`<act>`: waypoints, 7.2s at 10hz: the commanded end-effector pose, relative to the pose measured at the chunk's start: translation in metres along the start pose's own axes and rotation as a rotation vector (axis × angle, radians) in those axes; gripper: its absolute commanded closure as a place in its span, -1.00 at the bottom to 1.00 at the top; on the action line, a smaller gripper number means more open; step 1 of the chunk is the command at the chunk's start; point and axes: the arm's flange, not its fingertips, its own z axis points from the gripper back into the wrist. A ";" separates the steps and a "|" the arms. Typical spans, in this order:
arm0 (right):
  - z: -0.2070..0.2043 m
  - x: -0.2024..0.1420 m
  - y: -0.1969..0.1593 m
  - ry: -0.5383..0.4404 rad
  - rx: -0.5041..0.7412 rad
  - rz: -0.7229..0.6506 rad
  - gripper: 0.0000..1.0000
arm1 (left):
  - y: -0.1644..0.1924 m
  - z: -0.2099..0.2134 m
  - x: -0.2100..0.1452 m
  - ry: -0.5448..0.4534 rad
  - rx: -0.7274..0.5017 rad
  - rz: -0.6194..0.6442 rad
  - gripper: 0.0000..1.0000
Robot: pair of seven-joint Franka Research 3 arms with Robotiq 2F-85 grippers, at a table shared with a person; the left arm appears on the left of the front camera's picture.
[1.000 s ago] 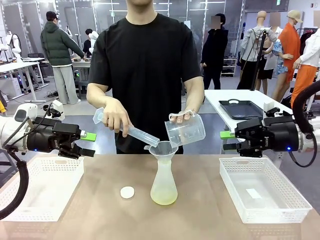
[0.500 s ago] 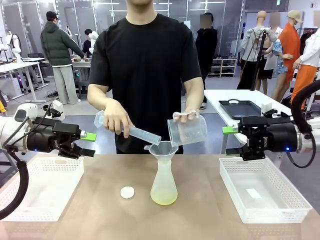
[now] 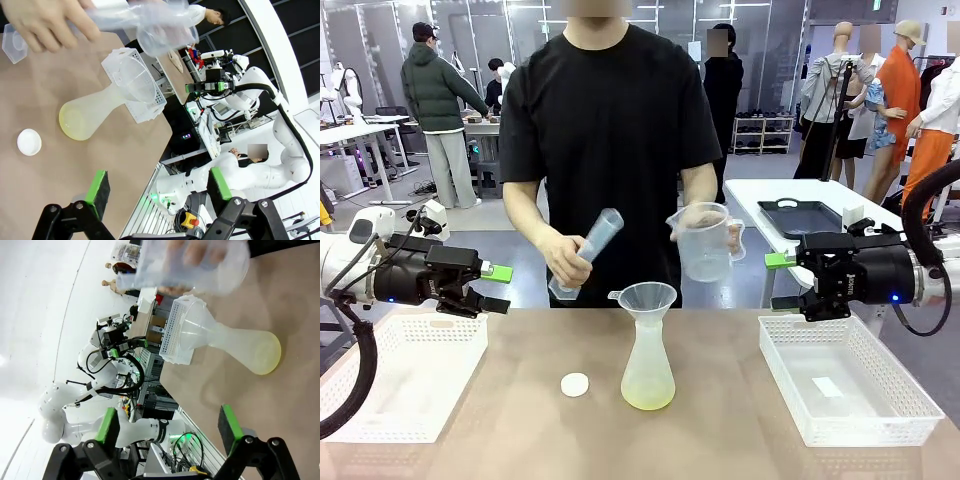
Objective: Prepare the solutions needed for the experiment.
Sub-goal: Once the solution is in the Big flask , pick up the Plastic Funnel and place it back into the right Organizing basket.
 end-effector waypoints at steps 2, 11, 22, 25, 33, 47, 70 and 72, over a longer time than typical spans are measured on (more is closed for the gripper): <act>0.001 0.000 0.000 -0.004 -0.003 0.004 -1.00 | -0.002 -0.001 0.002 -0.018 -0.022 0.013 -1.00; -0.031 0.042 0.043 0.075 -0.252 0.125 -1.00 | -0.002 -0.001 0.002 -0.018 -0.022 0.013 -1.00; -0.103 0.091 0.064 0.161 -0.392 0.195 -1.00 | -0.002 -0.001 0.002 -0.018 -0.022 0.013 -1.00; -0.101 0.095 0.069 0.220 -0.519 0.217 -1.00 | -0.002 -0.001 0.002 -0.018 -0.022 0.013 -1.00; -0.181 0.108 0.058 0.382 -0.649 0.229 -1.00 | -0.002 -0.001 0.002 -0.018 -0.022 0.013 -1.00; -0.225 0.109 0.037 0.493 -0.762 0.199 -0.15 | -0.002 -0.001 0.002 -0.018 -0.022 0.013 -1.00; -0.203 0.087 0.135 0.417 -0.767 0.307 1.00 | -0.002 -0.001 0.002 -0.018 -0.022 0.013 -1.00; -0.199 0.088 0.151 0.401 -0.788 0.350 1.00 | -0.002 -0.001 0.002 -0.018 -0.022 0.013 -1.00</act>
